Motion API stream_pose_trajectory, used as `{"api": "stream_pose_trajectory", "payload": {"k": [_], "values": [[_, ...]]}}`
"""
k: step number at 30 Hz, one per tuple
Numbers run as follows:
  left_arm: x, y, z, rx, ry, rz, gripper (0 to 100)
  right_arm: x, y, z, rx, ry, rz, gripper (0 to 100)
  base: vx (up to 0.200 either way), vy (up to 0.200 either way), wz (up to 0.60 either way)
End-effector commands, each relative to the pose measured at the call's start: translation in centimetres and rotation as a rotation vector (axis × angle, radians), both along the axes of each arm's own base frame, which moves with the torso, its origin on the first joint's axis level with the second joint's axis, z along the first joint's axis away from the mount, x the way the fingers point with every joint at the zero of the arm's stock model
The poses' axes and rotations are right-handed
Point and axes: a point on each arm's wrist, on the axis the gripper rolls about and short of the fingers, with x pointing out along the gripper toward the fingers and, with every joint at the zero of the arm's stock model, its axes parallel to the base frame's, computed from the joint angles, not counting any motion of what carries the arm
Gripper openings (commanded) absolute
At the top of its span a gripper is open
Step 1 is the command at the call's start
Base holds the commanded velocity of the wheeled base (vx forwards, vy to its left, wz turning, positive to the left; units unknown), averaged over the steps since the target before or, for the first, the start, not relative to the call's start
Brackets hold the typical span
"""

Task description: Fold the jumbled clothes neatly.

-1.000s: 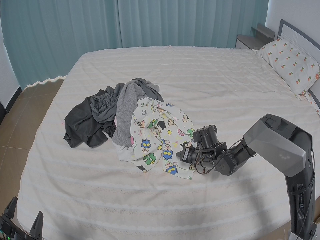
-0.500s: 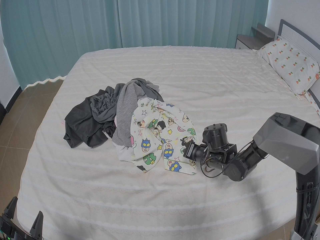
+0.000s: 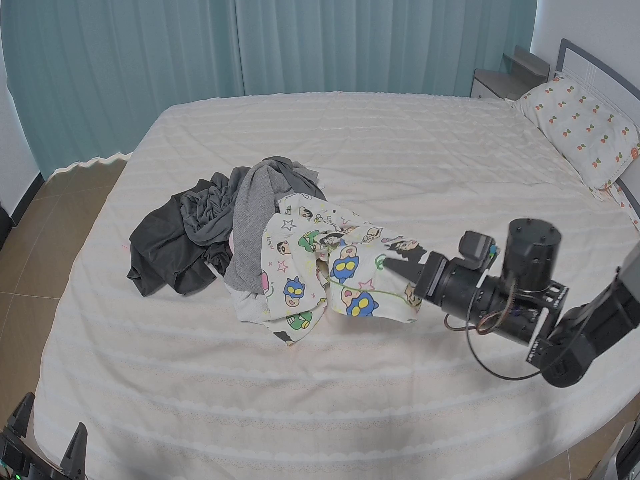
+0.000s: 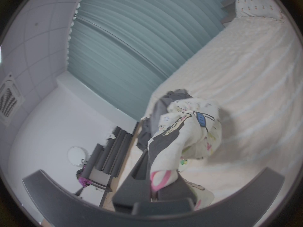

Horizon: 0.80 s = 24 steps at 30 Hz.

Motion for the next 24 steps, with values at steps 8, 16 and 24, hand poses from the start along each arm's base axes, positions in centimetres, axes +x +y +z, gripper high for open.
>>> {"api": "stream_pose_trajectory", "payload": {"k": [8,16,24], "values": [[0.3,-0.3,16.1,-0.235,-0.187,-0.203,100,-6.8,-1.0,12.4,0.156,-0.271,0.197,0,0.000,0.000,0.00],[12.0,-2.5,11.7,-0.092,0.427,-0.596,100,-7.2,-0.6,16.1,0.200,-0.341,0.273,0,0.000,0.000,0.00],[19.4,-8.1,5.1,0.034,0.678,-0.841,100,-7.5,-0.2,18.3,0.218,-0.363,0.297,0,0.000,0.000,0.00]]}}
